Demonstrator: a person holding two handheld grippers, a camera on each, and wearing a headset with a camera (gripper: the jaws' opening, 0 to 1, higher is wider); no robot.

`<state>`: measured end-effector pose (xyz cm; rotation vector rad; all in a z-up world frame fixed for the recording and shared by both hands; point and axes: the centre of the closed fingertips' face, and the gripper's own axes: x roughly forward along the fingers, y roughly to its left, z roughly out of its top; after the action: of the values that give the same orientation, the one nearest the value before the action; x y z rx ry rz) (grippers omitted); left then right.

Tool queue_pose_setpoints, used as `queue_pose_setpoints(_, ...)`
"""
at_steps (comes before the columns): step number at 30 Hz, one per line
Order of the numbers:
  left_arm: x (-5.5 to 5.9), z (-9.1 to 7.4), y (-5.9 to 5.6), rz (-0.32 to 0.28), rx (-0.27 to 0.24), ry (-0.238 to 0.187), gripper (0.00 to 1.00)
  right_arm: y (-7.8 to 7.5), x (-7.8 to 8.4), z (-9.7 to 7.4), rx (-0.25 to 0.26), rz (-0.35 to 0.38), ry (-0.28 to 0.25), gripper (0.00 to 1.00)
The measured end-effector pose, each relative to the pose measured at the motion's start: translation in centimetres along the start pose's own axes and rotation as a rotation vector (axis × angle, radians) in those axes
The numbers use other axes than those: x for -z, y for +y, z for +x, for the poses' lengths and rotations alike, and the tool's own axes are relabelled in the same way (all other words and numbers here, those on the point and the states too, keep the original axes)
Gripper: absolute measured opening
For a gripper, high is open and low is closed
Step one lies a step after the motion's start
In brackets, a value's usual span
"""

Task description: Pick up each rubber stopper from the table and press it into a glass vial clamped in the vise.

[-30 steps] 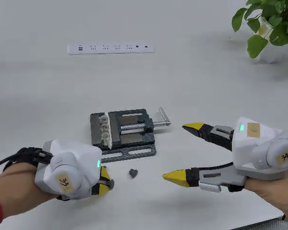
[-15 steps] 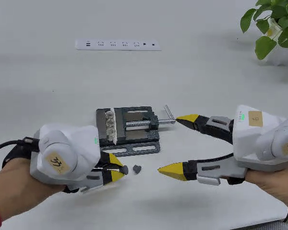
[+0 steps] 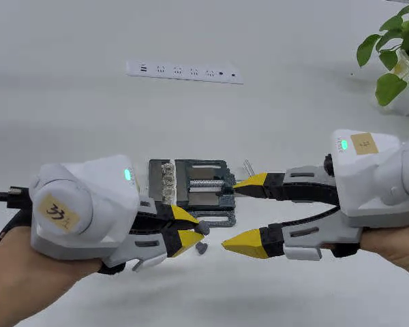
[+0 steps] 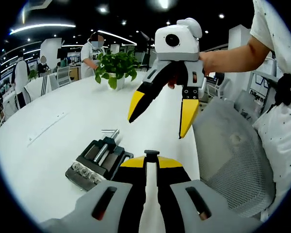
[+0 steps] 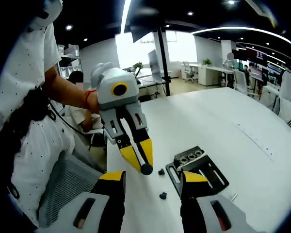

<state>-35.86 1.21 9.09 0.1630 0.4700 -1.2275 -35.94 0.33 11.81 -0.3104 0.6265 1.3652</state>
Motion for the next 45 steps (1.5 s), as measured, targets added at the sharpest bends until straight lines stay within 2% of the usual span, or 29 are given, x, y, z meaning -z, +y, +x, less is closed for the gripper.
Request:
queue_pose_setpoints(4,-1.2,-0.4,-0.2,-0.013,-0.005,-0.035,0.03,0.6,-1.0,0.2,-0.045,-0.038,0.024,0.34)
queue_pose_setpoints(9,-2.2,-0.9,-0.5,-0.016,-0.01,-0.06,0.03,1.1,-1.4,0.2,-0.099,-0.074,0.06,0.22)
queue_pose_setpoints(15,-3.2,-1.4,-0.9,-0.01,-0.012,-0.09,0.03,1.7,-1.6,0.5,-0.146,-0.104,0.094,0.15)
queue_pose_setpoints(22,-3.5,-2.1,-0.9,-0.005,-0.013,-0.105,0.03,2.0,-2.1,0.6,-0.179,-0.123,0.105,0.09)
queue_pose_setpoints(30,-3.7,-2.4,-0.9,0.001,-0.009,-0.115,0.03,2.2,-2.4,0.8,-0.191,-0.136,0.114,0.08)
queue_pose_setpoints(45,-3.5,-2.7,-1.6,0.008,0.015,-0.107,0.03,3.0,-2.4,0.9,-0.21,-0.165,0.138,0.06)
